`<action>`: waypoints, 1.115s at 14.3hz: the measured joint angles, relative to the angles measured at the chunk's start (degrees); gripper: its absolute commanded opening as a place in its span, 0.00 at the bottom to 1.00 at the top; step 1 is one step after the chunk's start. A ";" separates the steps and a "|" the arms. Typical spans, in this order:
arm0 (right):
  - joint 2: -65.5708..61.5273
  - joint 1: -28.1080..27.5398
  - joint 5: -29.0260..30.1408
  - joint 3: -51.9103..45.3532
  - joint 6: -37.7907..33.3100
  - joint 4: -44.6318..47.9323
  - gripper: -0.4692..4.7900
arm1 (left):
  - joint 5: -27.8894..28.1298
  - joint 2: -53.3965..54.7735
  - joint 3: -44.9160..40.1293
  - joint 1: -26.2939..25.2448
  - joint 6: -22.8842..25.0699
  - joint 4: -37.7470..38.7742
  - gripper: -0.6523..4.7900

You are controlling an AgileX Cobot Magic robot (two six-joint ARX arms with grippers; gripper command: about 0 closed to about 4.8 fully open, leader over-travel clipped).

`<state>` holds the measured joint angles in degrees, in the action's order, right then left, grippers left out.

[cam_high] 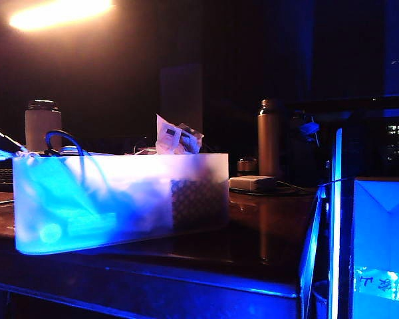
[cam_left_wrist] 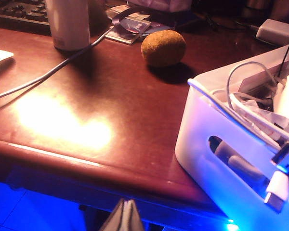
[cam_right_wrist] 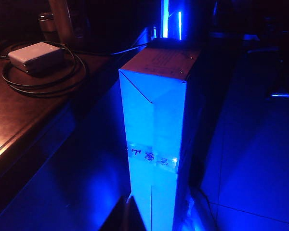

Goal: Pick up the kiwi and place it into the translucent box.

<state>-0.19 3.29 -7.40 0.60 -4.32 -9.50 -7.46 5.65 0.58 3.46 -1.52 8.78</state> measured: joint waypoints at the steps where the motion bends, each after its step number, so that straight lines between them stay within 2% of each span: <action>1: 0.00 0.00 0.31 0.00 0.00 0.00 0.09 | 0.00 0.00 0.00 0.00 0.00 0.00 0.12; 5: 0.00 0.00 1.40 0.00 -0.11 -0.11 0.09 | 0.00 0.00 0.00 0.00 -0.02 0.00 0.12; 6: 0.00 -0.02 1.40 0.00 -2.58 -0.13 0.09 | 0.00 0.00 0.02 0.00 -1.84 0.00 0.12; 8: 0.00 -0.02 2.67 0.22 -12.92 -0.68 0.09 | 0.00 0.04 1.09 0.00 -8.68 2.03 0.12; 10: -0.02 -0.02 5.73 4.42 -15.19 -5.29 0.09 | 0.76 0.26 7.21 0.00 -13.09 4.04 0.12; 13: -2.51 -0.02 6.64 11.67 -15.12 -6.60 0.09 | 3.13 8.09 17.57 0.00 -13.55 5.42 0.12; 14: -4.50 -0.02 8.41 13.62 -14.73 -6.73 0.09 | 1.62 13.68 21.11 0.00 -12.74 7.63 0.11; 16: -10.80 -0.02 13.44 18.40 -12.26 -6.69 0.09 | -5.22 24.57 28.70 -0.02 -8.70 10.23 0.11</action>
<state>-10.98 3.27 6.04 19.00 -16.58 -16.19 -12.69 30.22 29.28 3.44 -10.22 19.00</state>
